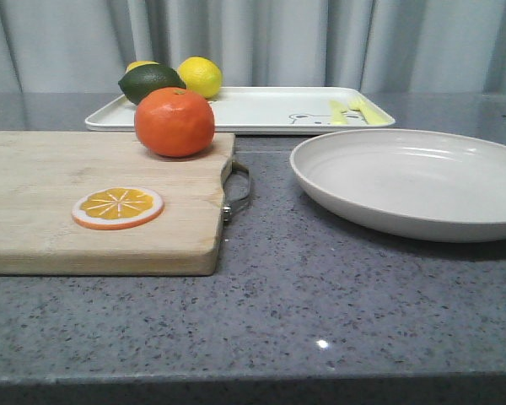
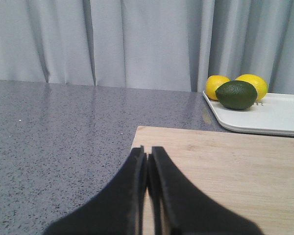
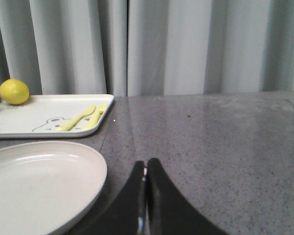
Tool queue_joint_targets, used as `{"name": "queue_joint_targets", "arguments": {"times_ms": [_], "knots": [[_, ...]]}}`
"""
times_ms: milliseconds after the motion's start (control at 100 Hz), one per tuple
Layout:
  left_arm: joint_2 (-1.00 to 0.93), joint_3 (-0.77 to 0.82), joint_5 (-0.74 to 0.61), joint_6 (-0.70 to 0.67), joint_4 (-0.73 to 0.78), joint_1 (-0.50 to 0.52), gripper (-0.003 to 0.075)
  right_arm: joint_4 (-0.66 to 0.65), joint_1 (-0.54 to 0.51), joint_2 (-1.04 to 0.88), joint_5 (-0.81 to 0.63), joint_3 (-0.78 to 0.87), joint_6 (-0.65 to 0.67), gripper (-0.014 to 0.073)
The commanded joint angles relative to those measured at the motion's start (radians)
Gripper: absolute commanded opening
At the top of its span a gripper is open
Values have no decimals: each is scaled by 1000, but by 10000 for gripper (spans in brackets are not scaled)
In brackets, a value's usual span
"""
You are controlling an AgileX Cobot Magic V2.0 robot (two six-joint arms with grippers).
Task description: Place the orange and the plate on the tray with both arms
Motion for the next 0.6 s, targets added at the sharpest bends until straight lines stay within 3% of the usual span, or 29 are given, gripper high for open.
{"name": "queue_joint_targets", "arguments": {"times_ms": [0, 240, 590], "knots": [[-13, -65, -81, -6, -6, 1, -19, -12, -3, -21, -115, -8, -2, -60], [123, -197, -77, -6, -6, 1, -19, -12, -3, 25, -72, -98, -2, -60], [405, -370, -42, -6, -6, 1, -19, -12, -3, 278, 74, -291, -2, -60]]}}
